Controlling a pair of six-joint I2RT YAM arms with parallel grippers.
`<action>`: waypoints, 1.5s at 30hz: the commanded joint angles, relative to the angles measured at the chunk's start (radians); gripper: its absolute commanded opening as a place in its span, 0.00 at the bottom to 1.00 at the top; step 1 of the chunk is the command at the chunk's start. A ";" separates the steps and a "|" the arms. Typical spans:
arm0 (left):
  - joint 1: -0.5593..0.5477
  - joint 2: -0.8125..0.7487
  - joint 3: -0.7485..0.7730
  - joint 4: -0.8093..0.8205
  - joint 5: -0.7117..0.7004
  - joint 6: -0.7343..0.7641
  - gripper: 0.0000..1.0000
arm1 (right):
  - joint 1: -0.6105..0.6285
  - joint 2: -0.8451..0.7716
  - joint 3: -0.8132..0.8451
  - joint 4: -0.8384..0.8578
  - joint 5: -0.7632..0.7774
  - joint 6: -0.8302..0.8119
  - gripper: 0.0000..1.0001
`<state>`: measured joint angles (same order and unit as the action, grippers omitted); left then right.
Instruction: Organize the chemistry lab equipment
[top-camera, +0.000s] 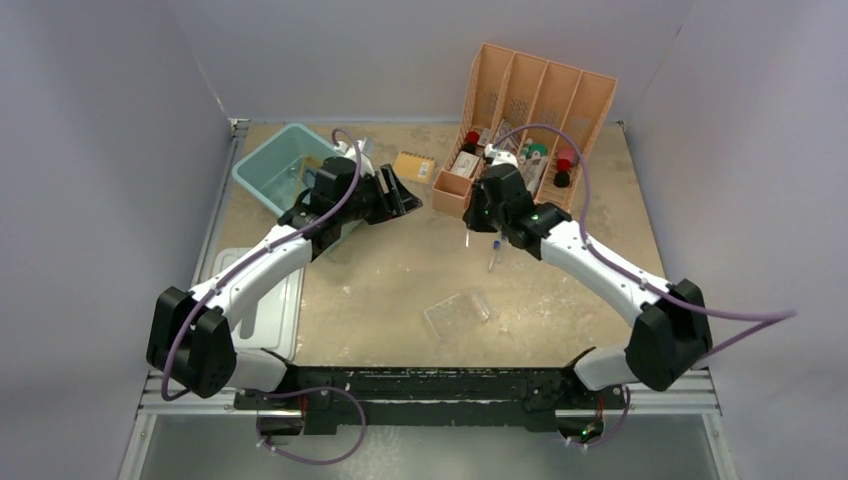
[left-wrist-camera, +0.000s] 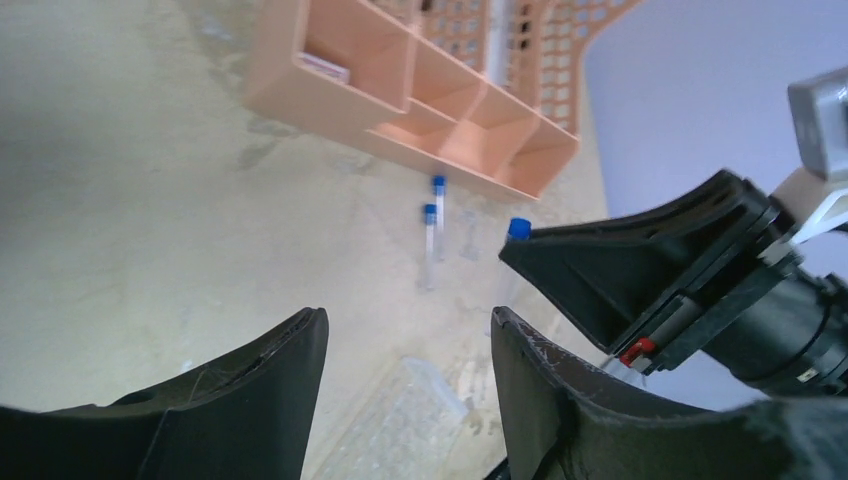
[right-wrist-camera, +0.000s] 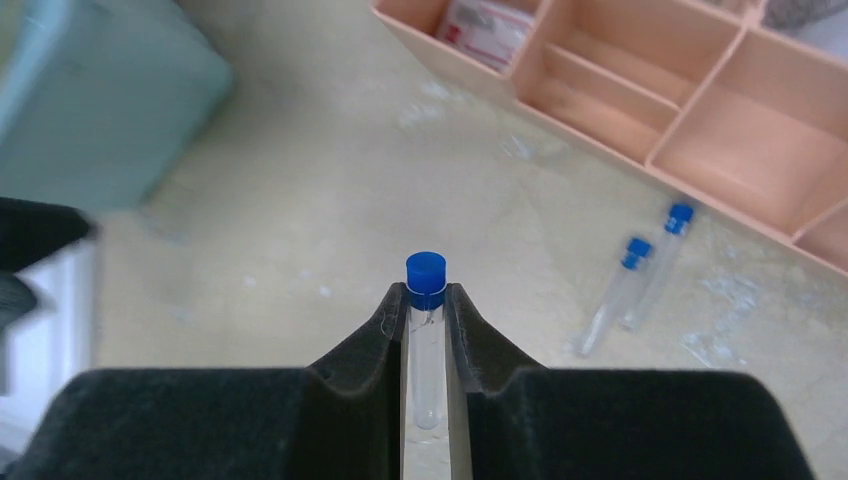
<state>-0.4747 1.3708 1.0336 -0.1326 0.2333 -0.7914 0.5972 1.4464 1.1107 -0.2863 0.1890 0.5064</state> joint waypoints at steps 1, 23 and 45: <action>-0.062 0.003 0.000 0.226 0.111 -0.037 0.61 | 0.000 -0.055 0.048 0.082 -0.052 0.128 0.16; -0.210 0.039 -0.035 0.387 0.136 0.093 0.56 | -0.079 -0.191 0.097 0.061 -0.297 0.343 0.18; -0.269 -0.015 -0.037 0.318 0.148 0.524 0.00 | -0.172 -0.166 0.247 -0.241 -0.514 0.147 0.56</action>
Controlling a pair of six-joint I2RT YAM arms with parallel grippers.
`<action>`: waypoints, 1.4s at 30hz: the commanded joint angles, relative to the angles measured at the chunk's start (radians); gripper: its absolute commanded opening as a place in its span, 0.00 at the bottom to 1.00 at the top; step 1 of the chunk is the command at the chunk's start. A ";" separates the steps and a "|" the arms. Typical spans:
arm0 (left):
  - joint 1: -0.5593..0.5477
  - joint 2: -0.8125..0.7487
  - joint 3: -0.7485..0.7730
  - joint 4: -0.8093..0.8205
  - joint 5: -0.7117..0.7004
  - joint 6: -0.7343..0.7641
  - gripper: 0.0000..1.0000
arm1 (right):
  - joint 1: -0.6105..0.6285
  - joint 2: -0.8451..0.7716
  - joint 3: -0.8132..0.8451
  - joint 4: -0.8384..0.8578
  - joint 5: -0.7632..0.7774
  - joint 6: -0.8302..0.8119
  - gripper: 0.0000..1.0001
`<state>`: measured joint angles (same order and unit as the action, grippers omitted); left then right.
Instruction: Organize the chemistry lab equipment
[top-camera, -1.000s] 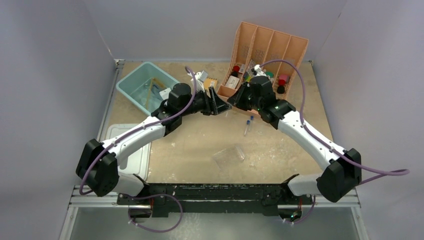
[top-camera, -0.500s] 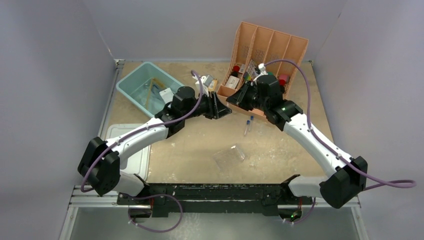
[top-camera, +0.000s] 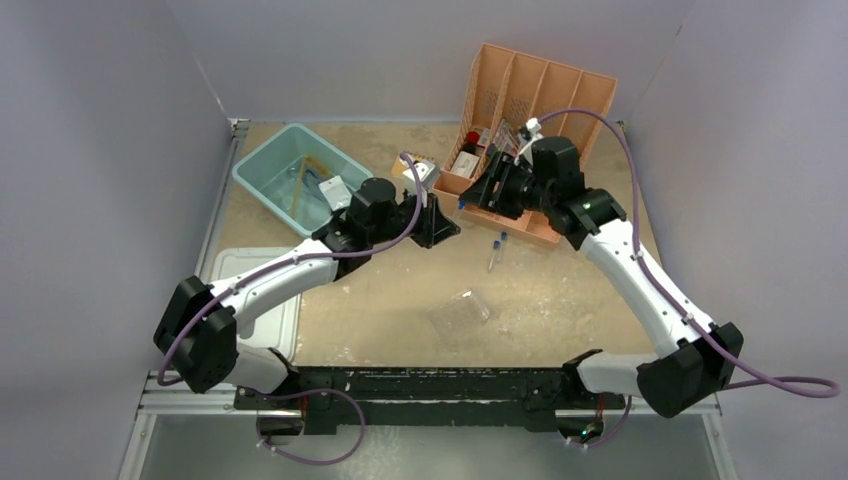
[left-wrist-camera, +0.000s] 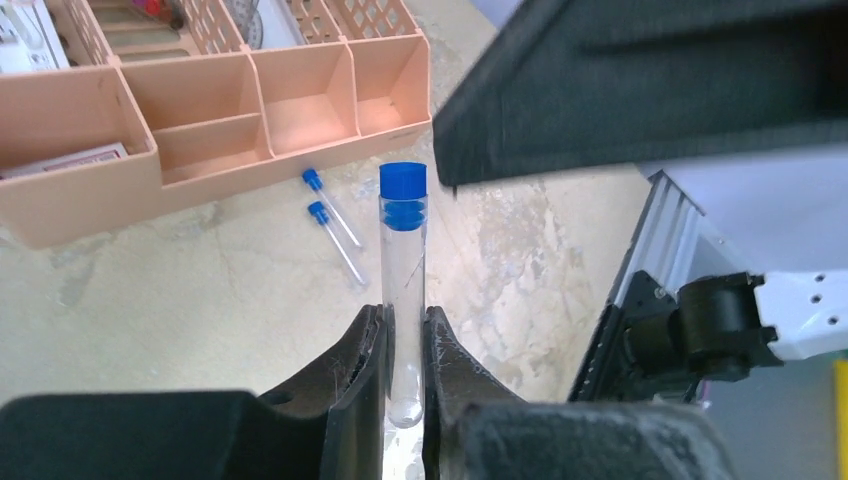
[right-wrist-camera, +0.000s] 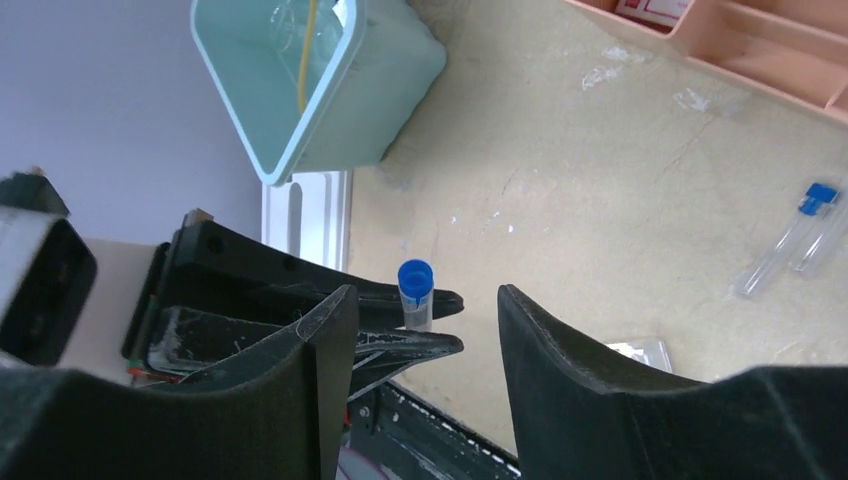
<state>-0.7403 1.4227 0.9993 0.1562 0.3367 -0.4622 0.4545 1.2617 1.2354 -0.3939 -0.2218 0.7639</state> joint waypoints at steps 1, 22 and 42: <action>-0.003 -0.072 -0.003 0.024 0.050 0.232 0.00 | -0.030 0.024 0.140 -0.162 -0.116 -0.128 0.56; -0.003 -0.057 0.029 -0.083 0.196 0.546 0.00 | -0.036 0.100 0.187 -0.238 -0.309 -0.150 0.36; -0.004 -0.072 0.005 -0.087 0.167 0.526 0.00 | -0.037 0.133 0.156 -0.228 -0.403 -0.191 0.18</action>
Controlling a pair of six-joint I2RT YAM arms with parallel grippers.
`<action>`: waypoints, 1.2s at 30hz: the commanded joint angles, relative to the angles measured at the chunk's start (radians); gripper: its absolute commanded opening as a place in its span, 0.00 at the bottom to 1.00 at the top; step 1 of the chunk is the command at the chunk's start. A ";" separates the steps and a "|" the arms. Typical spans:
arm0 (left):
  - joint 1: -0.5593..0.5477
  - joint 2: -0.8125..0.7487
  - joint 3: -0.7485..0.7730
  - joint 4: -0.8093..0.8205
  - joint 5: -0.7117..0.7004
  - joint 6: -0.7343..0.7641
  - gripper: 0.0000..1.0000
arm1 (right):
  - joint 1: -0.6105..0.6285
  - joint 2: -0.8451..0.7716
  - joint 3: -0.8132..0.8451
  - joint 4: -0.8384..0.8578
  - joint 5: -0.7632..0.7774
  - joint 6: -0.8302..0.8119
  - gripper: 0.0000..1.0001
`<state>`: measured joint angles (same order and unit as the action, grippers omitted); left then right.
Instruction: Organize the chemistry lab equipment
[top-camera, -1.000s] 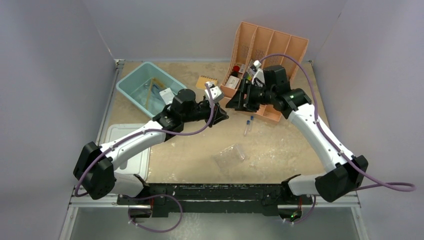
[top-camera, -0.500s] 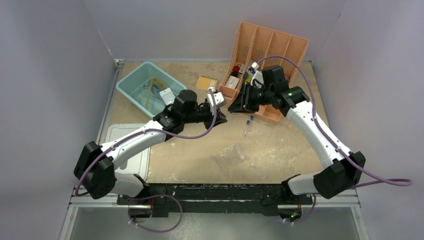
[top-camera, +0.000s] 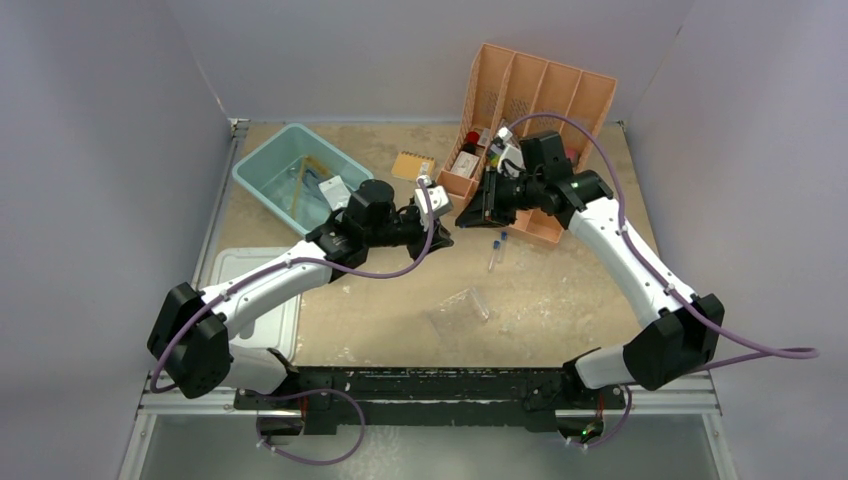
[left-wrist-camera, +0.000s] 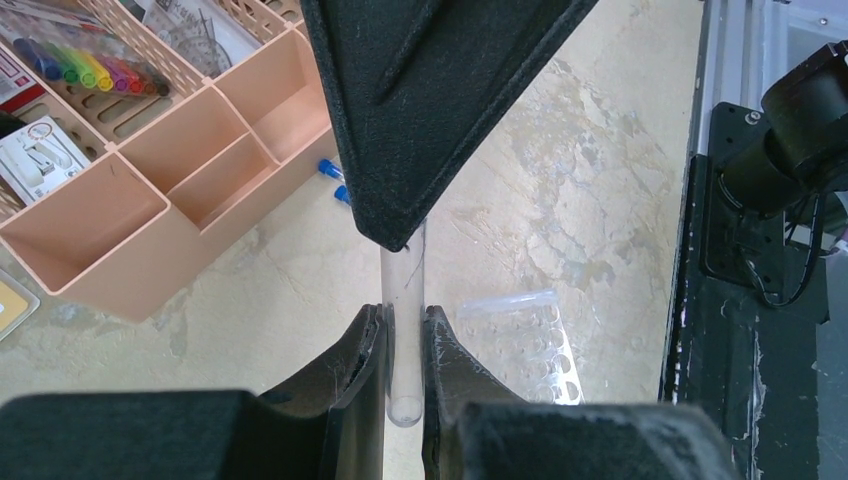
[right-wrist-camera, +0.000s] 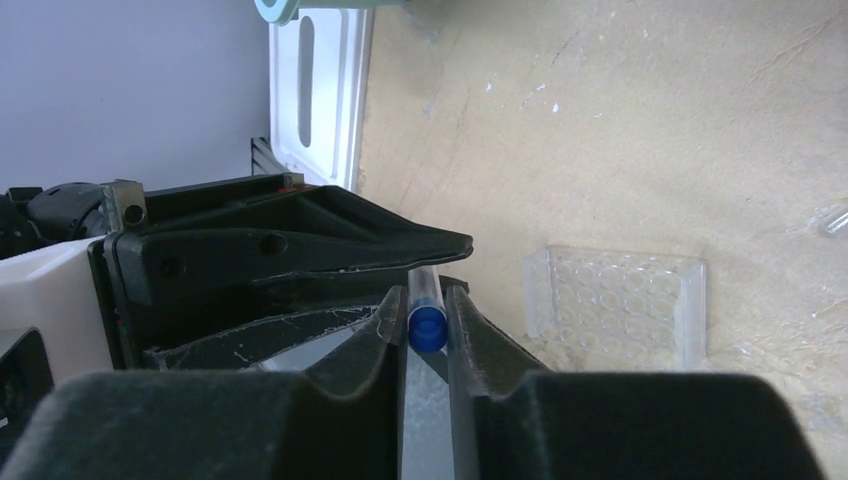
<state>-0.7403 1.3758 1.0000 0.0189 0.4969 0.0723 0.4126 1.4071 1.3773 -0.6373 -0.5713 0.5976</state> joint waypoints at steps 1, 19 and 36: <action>-0.003 -0.023 0.002 0.053 0.004 -0.018 0.00 | 0.006 -0.016 0.013 0.014 -0.046 -0.034 0.15; 0.020 -0.196 -0.063 -0.014 -0.707 -0.419 0.50 | 0.202 -0.137 -0.174 -0.023 0.770 -0.085 0.13; 0.200 -0.143 0.203 -0.316 -0.785 -0.723 0.53 | 0.595 -0.048 -0.302 -0.009 1.184 0.062 0.10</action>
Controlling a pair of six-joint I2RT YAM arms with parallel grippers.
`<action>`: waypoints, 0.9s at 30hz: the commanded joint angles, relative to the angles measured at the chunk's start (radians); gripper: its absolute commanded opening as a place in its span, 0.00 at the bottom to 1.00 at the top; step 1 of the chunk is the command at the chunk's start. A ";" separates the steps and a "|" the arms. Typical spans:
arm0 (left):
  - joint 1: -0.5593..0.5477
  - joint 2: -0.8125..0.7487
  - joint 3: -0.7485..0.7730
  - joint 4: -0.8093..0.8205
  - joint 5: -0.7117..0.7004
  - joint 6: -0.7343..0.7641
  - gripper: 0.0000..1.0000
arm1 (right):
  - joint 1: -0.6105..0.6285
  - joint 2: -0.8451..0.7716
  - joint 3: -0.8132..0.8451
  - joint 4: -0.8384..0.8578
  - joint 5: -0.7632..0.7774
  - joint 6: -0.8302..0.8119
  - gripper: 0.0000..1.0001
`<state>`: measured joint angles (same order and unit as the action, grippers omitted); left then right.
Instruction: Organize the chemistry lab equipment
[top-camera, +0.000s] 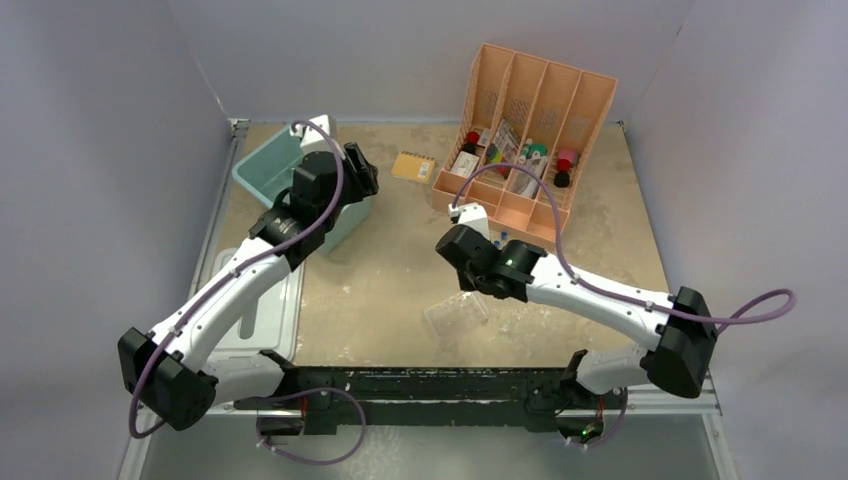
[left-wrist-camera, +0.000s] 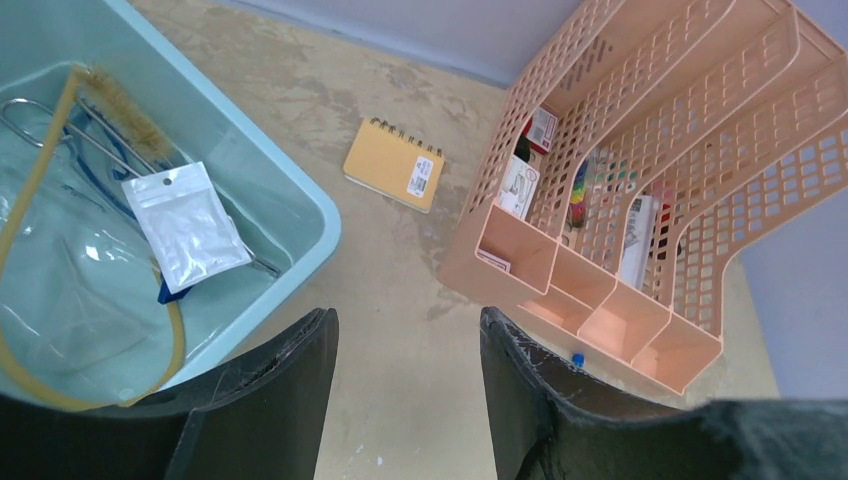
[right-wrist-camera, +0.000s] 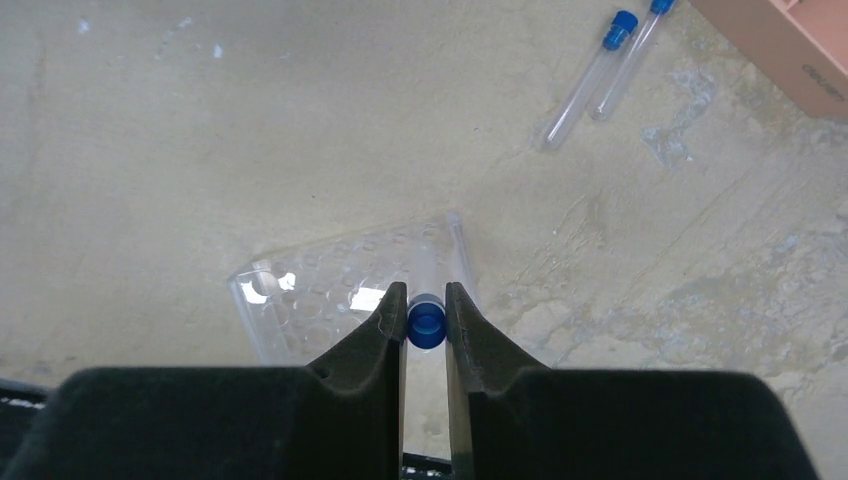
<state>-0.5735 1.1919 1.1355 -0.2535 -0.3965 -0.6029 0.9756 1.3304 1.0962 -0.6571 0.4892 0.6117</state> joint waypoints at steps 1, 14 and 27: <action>0.040 0.057 0.085 -0.055 0.135 -0.047 0.53 | 0.041 0.033 -0.025 0.007 0.133 0.057 0.10; 0.050 0.130 0.123 -0.063 0.229 -0.049 0.53 | 0.052 -0.005 -0.168 0.145 0.154 0.081 0.10; 0.050 0.148 0.135 -0.069 0.228 -0.044 0.52 | 0.054 -0.009 -0.183 0.142 0.143 0.096 0.09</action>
<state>-0.5301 1.3434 1.2270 -0.3401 -0.1776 -0.6437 1.0267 1.3308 0.9058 -0.4919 0.6102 0.6815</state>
